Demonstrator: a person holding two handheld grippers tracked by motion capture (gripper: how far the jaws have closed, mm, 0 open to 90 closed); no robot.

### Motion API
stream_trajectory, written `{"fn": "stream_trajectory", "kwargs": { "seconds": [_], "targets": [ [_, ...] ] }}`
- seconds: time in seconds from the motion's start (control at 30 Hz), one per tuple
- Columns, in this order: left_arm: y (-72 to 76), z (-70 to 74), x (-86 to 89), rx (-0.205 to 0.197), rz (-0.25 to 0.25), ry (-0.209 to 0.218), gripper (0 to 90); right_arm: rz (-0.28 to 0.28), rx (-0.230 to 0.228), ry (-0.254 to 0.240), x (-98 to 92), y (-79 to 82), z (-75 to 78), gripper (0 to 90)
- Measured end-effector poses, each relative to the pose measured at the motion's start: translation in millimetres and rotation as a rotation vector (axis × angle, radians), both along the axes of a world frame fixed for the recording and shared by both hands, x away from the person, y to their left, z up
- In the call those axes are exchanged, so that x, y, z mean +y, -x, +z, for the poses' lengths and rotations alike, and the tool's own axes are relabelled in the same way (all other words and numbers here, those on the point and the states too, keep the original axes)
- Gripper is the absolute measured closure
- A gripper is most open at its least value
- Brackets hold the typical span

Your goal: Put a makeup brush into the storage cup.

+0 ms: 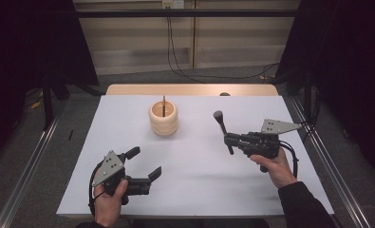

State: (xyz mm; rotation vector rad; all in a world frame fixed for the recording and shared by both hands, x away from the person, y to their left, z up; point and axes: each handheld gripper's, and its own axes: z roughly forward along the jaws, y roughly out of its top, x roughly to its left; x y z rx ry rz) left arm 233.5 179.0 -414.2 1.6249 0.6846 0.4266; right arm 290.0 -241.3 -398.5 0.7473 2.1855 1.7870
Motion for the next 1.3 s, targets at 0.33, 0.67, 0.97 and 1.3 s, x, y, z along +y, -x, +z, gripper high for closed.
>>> {"fn": "stream_trajectory", "kwargs": {
  "seconds": [0.33, 0.67, 0.97, 1.3],
  "targets": [
    [-7.6, 12.3, -16.3, -0.025, -0.052, -0.018, 2.2, 0.017, -0.001, 0.007, 6.4, 2.0, -0.7, 79.6],
    [-18.7, 18.0, -43.4, -0.017, -0.125, -0.019, 2.2, 0.035, -0.005, 0.012, 13.3, 3.8, -1.1, 79.6],
    [-23.7, 20.4, -62.6, -0.028, -0.146, -0.041, 1.3, 0.053, -0.001, 0.016, 18.8, 4.9, -2.8, 79.6],
    [-28.1, 32.1, -86.2, -0.032, -0.159, -0.043, 1.7, 0.081, 0.001, 0.021, 30.2, 6.9, -4.4, 79.6]
  ]
}}
